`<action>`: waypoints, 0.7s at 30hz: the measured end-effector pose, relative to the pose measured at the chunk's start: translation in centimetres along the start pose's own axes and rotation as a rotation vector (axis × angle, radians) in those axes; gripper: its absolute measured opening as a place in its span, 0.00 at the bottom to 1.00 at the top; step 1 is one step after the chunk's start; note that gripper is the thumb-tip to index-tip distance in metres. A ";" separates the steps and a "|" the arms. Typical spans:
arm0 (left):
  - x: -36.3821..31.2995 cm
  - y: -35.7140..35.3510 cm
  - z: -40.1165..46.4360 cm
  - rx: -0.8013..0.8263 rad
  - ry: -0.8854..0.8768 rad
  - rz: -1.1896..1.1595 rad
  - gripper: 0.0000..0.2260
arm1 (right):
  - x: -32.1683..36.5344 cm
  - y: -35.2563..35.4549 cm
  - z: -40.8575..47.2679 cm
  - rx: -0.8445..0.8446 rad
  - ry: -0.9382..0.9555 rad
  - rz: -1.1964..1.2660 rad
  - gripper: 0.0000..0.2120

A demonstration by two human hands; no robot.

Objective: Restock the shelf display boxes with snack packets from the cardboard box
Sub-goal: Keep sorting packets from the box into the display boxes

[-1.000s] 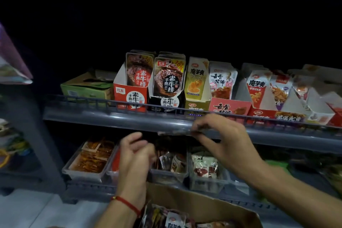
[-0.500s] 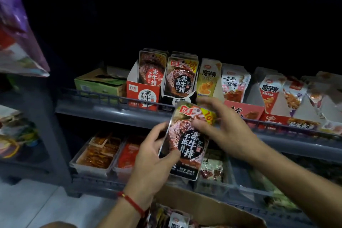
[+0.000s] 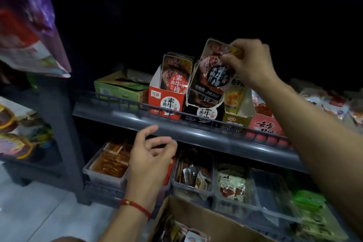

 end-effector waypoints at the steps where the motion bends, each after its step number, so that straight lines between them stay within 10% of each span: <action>1: 0.1 -0.1 0.0 -0.001 0.007 0.006 0.21 | -0.2 -1.3 -0.1 0.035 0.000 -0.021 0.08; 12: 0.6 -0.3 0.5 0.046 0.062 0.138 0.22 | -1.5 -6.4 0.0 -0.047 0.033 -0.311 0.20; 21: 0.6 -1.0 0.5 0.277 0.072 0.540 0.13 | 0.5 -4.5 -2.5 -0.231 0.387 -0.221 0.09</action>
Point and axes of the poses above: each hand's wrist, its own z-axis towards the middle knuckle, its own y-axis out of the back of the hand, x = y × z, the point moved 4 cm from there along z, towards the middle knuckle, and after that the axes turned 6 degrees about -z, right-handed, at the moved point
